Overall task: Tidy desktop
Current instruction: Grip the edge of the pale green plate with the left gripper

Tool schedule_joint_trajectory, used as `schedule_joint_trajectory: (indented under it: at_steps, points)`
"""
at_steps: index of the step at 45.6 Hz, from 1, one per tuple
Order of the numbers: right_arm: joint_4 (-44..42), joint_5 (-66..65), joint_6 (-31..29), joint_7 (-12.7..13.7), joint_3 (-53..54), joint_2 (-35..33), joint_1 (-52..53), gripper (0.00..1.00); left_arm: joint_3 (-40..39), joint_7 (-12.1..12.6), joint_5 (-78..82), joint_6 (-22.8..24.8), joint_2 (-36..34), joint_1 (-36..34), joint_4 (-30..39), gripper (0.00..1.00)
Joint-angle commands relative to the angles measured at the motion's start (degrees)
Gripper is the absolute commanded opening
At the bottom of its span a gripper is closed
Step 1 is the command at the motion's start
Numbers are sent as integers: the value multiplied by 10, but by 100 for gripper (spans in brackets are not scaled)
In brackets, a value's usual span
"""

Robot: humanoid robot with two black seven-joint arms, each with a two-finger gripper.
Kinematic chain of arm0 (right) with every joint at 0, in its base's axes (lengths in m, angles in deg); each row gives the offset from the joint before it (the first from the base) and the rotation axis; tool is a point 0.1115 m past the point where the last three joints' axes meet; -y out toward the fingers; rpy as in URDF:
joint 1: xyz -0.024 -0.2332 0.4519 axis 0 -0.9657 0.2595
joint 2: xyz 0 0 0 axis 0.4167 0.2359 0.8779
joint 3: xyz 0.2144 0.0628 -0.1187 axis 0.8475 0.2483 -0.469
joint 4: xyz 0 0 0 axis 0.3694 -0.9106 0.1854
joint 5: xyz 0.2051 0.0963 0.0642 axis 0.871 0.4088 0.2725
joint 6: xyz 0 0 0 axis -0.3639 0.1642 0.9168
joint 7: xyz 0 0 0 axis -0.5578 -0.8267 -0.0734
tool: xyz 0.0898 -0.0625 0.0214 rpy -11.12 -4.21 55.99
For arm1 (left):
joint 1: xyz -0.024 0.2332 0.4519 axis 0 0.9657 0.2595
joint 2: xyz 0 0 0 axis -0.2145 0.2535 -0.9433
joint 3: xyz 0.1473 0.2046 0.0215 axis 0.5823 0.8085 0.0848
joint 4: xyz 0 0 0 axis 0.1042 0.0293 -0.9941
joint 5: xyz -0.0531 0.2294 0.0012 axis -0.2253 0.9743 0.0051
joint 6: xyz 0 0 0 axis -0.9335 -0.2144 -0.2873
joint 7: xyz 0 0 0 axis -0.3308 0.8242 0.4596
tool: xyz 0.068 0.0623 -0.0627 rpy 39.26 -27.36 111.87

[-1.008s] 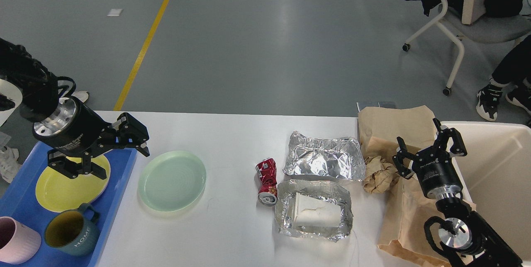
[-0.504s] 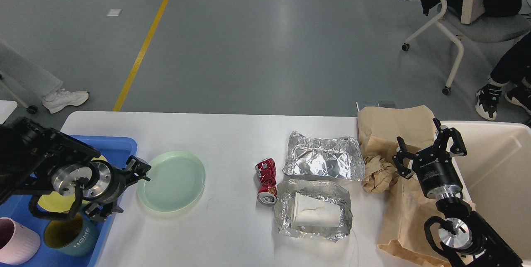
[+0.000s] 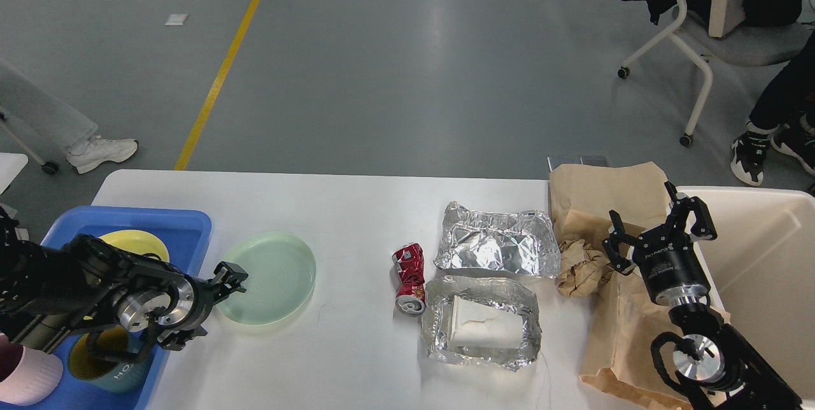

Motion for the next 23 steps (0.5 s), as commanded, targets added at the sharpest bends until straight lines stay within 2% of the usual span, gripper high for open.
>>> schedule_joint_trajectory:
  at_steps: [1,4,7,12,16,23]
  points:
    - [0,0,0,0,0,0,0,100,-5,0,1,0,8,4,-9,95]
    - [0,0,0,0,0,0,0,100,-5,0,3,0,8,4,-13,92]
    - [0,0,0,0,0,0,0,100,-5,0,4,0,7,3,-14,86]
    - [0,0,0,0,0,0,0,100,-5,4,7,0,7,3,-14,69]
    - [0,0,0,0,0,0,0,100,-6,5,11,0,8,5,-14,67]
    - [0,0,0,0,0,0,0,100,-7,4,10,0,8,9,-14,56]
